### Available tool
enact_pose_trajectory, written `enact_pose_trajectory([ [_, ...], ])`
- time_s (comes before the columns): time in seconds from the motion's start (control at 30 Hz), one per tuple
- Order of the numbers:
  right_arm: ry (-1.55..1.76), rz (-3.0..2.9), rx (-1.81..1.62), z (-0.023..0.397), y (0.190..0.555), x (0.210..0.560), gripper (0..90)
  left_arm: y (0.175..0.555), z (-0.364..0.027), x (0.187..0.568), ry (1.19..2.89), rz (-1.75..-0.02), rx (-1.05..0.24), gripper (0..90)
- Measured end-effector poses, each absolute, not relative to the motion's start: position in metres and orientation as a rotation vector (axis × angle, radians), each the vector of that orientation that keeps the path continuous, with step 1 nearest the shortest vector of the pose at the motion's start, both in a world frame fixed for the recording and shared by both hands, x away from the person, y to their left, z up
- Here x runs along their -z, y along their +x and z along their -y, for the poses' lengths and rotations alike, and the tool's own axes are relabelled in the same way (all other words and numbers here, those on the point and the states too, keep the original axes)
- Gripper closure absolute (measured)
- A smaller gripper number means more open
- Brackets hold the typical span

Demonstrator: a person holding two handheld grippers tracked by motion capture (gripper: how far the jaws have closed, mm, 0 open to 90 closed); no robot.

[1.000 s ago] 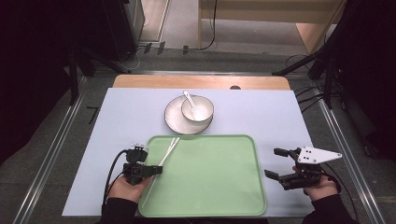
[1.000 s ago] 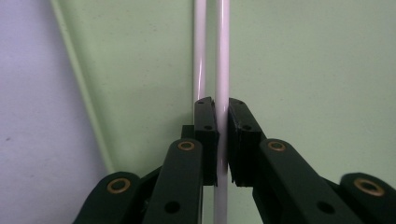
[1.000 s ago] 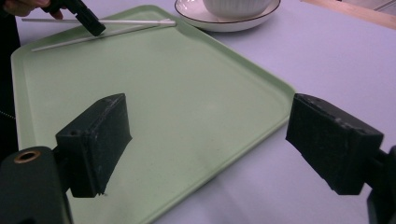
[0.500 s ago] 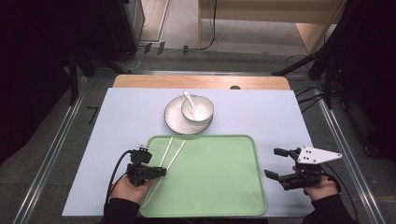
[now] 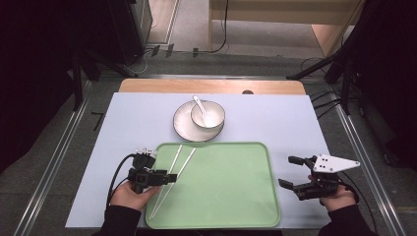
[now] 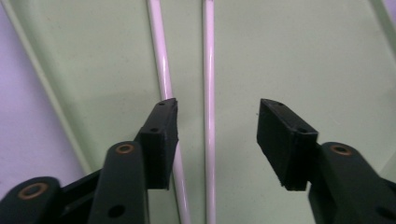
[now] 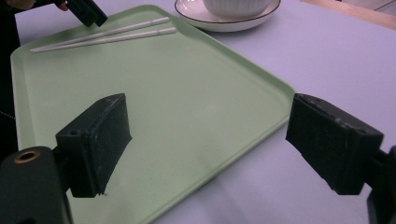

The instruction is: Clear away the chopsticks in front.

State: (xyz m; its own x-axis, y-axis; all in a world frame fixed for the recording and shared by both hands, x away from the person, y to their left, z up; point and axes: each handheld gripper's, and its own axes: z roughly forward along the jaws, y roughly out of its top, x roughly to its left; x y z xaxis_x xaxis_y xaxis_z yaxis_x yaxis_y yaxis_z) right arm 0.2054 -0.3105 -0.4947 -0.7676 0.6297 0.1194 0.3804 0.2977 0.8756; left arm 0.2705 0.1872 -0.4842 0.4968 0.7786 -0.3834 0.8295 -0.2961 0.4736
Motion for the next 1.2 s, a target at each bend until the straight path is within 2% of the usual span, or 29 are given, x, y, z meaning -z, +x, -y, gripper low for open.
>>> enact_pose_trajectory([
  [0.1, 0.928, -2.322, -1.456, 0.311, 0.206, 0.495, 14.1, 0.271, -0.194, 0.480, 2.122, -1.251, 0.079, 37.6],
  [0.27, 0.929, -2.321, -1.457, 0.311, 0.206, 0.495, 14.1, 0.271, -0.206, 0.476, 2.175, -1.161, 0.048, 36.4],
  [0.67, 0.938, -2.314, -1.459, 0.311, 0.205, 0.494, 14.1, 0.270, -0.236, 0.468, 2.185, -1.088, -0.017, 35.2],
  [1.2, 0.939, -2.311, -1.461, 0.312, 0.205, 0.494, 14.1, 0.262, -0.282, 0.463, 2.099, -1.141, -0.124, 35.2],
])
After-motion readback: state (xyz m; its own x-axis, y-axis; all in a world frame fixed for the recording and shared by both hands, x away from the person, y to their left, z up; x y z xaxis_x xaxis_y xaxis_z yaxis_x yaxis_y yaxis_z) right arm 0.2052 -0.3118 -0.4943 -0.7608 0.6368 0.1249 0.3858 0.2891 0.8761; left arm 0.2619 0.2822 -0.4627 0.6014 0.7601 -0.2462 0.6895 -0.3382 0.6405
